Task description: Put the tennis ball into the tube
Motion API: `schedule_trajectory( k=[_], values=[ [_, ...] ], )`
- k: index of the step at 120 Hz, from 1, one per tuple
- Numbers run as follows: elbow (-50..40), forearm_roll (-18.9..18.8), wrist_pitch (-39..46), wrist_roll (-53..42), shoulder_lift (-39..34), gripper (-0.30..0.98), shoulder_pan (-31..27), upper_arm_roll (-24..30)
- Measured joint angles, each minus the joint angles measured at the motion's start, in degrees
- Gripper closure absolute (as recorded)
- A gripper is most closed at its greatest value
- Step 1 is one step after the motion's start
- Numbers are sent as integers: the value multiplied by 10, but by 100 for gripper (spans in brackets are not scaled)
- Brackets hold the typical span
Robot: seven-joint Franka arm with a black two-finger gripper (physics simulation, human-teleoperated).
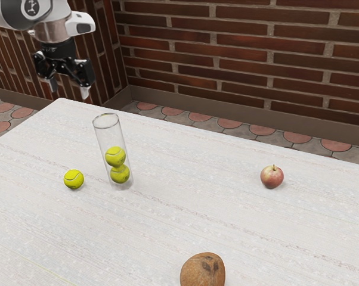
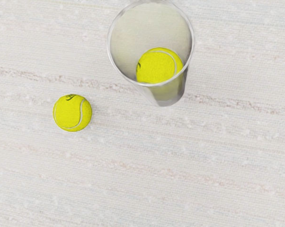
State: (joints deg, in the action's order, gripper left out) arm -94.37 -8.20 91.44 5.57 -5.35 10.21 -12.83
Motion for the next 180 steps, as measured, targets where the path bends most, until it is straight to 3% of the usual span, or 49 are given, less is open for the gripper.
schedule_trajectory(
  k=[24, 44, 74, 122, 155, 180],
  values=[
    [-26, -1, 16, 16, -10, 0, -27, 0],
    [-126, 0, 64, 25, -7, 0, -107, 1],
    [-211, 40, 190, 27, 86, 0, -198, 19],
    [-206, 98, 320, 12, 207, 0, -205, 20],
    [-166, 155, 348, -31, 271, 0, -219, 20],
    [-135, 177, 354, -70, 302, 0, -231, 19]
  ],
)
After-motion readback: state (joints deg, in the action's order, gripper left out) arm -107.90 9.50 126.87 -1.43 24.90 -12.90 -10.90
